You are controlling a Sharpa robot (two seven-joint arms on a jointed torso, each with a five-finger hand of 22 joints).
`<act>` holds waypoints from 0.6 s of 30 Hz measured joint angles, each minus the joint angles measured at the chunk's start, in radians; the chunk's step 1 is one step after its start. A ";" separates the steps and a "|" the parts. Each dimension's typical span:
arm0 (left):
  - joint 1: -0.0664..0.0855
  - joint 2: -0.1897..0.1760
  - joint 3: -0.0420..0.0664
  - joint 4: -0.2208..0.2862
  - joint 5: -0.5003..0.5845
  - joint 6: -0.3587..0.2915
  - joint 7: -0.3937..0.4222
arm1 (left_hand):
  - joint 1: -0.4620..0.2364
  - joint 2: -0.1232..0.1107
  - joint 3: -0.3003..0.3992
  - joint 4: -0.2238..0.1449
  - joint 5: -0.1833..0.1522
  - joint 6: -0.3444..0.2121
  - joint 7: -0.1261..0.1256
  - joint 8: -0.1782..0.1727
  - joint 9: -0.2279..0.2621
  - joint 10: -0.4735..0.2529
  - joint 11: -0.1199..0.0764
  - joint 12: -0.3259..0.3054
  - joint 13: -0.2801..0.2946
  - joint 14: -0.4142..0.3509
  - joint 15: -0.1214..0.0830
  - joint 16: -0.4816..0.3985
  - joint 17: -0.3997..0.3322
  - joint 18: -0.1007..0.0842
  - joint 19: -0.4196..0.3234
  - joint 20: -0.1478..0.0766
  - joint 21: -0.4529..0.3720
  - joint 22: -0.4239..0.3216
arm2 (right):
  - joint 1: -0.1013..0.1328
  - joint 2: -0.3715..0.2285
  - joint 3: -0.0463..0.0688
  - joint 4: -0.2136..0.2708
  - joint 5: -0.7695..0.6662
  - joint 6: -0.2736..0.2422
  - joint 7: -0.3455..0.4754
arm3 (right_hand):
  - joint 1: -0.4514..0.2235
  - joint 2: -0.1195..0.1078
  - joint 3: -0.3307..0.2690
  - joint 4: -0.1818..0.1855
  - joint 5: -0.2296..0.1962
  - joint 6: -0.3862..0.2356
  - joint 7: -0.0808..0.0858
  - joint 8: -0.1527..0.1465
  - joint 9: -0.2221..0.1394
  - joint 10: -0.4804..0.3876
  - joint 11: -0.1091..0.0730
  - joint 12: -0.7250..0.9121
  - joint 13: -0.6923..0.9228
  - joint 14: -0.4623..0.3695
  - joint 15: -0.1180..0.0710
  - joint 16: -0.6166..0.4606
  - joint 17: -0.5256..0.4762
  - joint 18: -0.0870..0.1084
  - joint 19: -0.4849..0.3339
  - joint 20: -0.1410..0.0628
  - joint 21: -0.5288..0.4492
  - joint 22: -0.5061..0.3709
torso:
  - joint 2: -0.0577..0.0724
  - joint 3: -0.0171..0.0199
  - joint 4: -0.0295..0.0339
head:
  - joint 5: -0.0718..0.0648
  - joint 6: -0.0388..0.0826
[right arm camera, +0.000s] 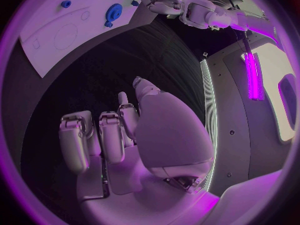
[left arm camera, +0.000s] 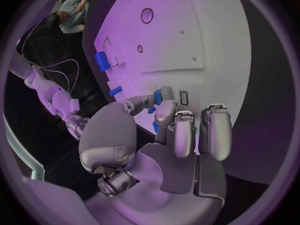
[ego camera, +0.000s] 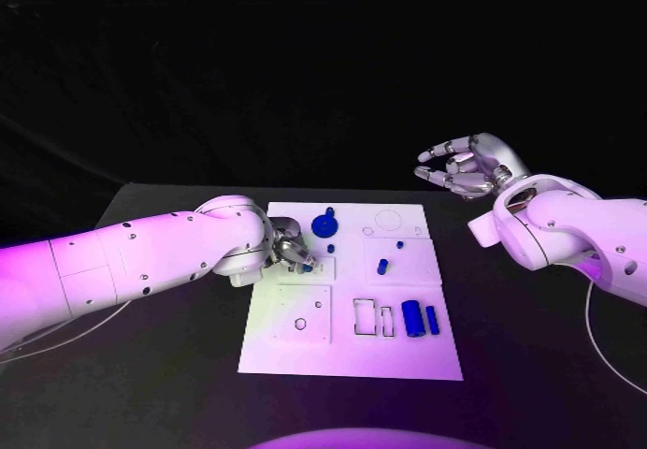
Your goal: Assemble the parts on the task board
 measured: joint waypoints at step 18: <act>-0.002 -0.001 -0.002 -0.004 0.000 0.001 0.001 | -0.051 0.001 -0.174 0.098 -0.013 0.032 -0.024 0.000 -0.002 0.007 -0.007 0.007 0.019 0.003 -0.003 0.000 0.000 0.000 0.000 -0.007 0.000 0.000 | -0.001 -0.001 0.000 -0.003 0.000 0.002 0.002 | -0.005 -0.005 0.000 0.000 0.000 0.000 0.000 0.000 0.000 0.000 0.000 -0.004 0.000 0.000 0.000 -0.004 0.000 0.000 0.000 0.000 0.000 0.000 | 0.000 -0.0006 -0.0019 | 0.000 0.004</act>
